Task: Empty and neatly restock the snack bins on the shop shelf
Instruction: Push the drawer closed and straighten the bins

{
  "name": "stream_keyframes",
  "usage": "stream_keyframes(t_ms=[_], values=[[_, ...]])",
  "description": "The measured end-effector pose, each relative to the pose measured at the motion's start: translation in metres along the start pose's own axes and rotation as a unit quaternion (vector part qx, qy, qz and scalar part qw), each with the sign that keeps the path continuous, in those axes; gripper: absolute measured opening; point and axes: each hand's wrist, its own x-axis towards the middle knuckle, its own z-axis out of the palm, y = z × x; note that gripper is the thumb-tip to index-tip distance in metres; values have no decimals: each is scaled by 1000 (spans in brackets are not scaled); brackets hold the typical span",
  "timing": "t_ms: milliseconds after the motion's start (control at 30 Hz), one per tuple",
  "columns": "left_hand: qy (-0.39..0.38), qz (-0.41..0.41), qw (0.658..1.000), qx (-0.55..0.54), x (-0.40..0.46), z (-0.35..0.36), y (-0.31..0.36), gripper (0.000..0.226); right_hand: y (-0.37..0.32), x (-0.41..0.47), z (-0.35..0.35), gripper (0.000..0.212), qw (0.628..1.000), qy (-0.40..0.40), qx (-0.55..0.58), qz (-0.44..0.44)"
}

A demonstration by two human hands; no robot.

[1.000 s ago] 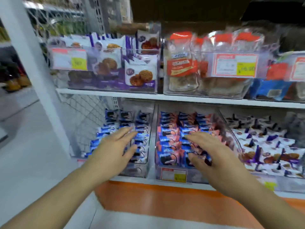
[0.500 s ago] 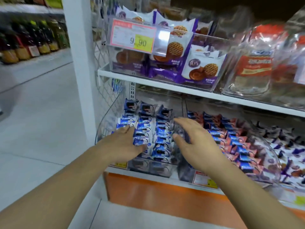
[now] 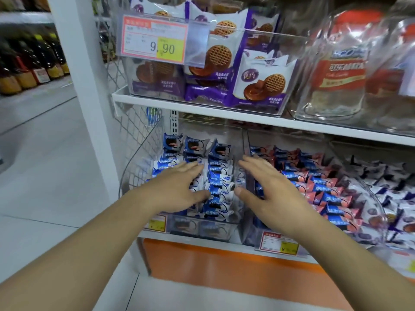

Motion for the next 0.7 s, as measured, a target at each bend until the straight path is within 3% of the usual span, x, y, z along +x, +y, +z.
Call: stream_keyframes(t_ms=[167, 367, 700], values=[[-38, 66, 996, 55, 41, 26, 17, 88, 4, 1, 6, 70, 1000, 11, 12, -4], [-40, 56, 993, 91, 45, 27, 8, 95, 9, 3, 8, 70, 1000, 16, 17, -10], [-40, 83, 992, 88, 45, 23, 20, 87, 7, 3, 8, 69, 1000, 17, 23, -8]])
